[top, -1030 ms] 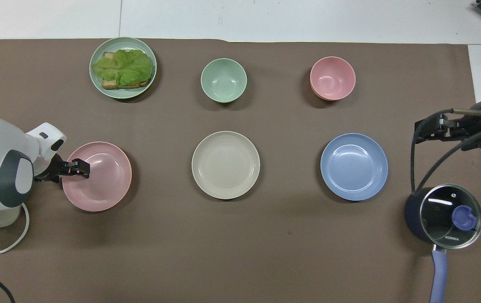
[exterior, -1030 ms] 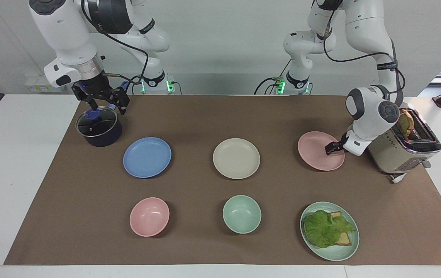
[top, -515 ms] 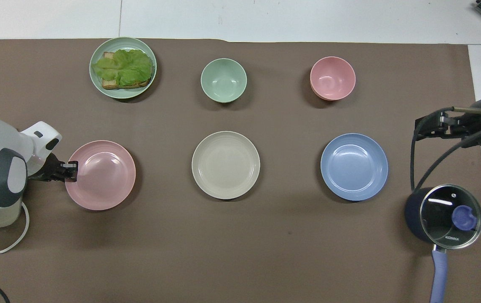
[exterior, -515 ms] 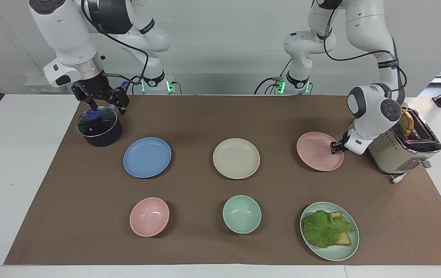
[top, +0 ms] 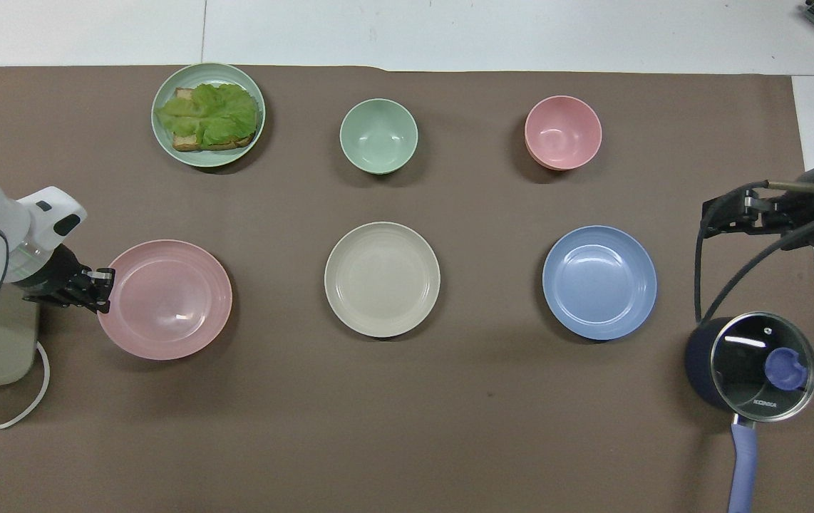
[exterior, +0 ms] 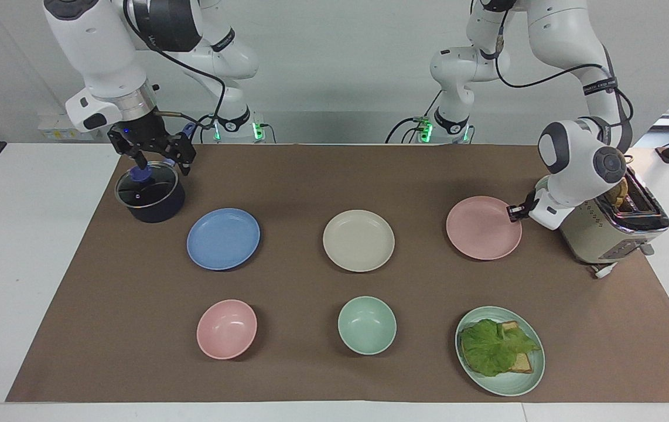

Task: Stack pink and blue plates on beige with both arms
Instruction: 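Carry the pink plate onto the beige plate and open the left gripper, then withdraw the left gripper while the right gripper reaches the blue plate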

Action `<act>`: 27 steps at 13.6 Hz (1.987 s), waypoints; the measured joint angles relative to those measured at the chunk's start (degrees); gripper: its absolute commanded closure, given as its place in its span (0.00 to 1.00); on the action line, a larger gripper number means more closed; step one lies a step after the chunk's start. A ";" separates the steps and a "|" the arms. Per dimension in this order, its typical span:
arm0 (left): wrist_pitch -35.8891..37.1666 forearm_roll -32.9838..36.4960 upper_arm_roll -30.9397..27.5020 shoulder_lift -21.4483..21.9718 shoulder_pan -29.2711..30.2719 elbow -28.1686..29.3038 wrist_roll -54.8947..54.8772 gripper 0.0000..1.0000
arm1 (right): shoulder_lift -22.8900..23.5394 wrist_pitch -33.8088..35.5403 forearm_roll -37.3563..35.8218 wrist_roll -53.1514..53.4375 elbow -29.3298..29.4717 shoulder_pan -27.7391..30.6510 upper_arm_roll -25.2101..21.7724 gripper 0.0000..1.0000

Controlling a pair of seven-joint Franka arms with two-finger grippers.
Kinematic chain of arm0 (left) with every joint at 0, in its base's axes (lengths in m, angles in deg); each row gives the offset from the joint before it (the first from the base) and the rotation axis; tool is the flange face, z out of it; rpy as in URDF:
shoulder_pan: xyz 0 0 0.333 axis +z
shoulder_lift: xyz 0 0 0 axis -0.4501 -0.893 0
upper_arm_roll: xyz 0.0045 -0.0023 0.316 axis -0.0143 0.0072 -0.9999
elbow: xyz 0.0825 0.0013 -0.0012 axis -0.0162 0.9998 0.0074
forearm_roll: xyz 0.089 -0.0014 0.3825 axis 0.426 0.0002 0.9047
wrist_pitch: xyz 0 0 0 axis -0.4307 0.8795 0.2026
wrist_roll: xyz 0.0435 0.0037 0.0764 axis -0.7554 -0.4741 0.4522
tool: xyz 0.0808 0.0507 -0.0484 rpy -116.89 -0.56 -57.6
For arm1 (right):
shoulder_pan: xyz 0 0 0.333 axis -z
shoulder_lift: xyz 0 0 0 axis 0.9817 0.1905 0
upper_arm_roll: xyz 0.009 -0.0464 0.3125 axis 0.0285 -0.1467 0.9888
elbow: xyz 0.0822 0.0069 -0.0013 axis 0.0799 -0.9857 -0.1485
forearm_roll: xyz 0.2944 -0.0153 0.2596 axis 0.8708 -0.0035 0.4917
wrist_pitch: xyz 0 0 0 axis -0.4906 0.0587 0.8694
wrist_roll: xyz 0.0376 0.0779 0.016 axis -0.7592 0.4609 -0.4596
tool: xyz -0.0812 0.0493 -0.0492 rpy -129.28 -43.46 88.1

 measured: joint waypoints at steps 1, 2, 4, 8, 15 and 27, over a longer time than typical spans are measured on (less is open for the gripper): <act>2.71 -1.07 0.23 0.18 -0.02 -1.98 0.02 1.00 | 0.00 0.00 0.00 0.00 0.00 0.00 0.00 0.00; 4.40 -2.37 0.53 0.40 -0.04 -3.28 0.21 1.00 | 0.00 0.00 0.00 0.00 0.00 0.00 0.00 0.00; 5.55 -6.20 1.95 0.96 -0.12 -3.97 2.74 1.00 | 0.00 0.00 0.00 0.00 0.00 0.00 -0.03 0.00; 2.35 -10.36 6.78 1.39 -6.78 -3.57 17.39 1.00 | 0.00 0.00 0.00 0.00 0.00 0.24 -0.06 0.00; -24.09 -12.18 7.17 -2.62 -24.75 6.04 30.32 0.97 | 0.00 0.00 0.00 -0.28 -0.08 0.53 -0.15 0.00; -16.61 -5.66 5.09 -2.27 -17.84 1.78 28.66 0.00 | 0.05 -6.69 0.00 -1.20 -2.88 3.45 -0.20 0.00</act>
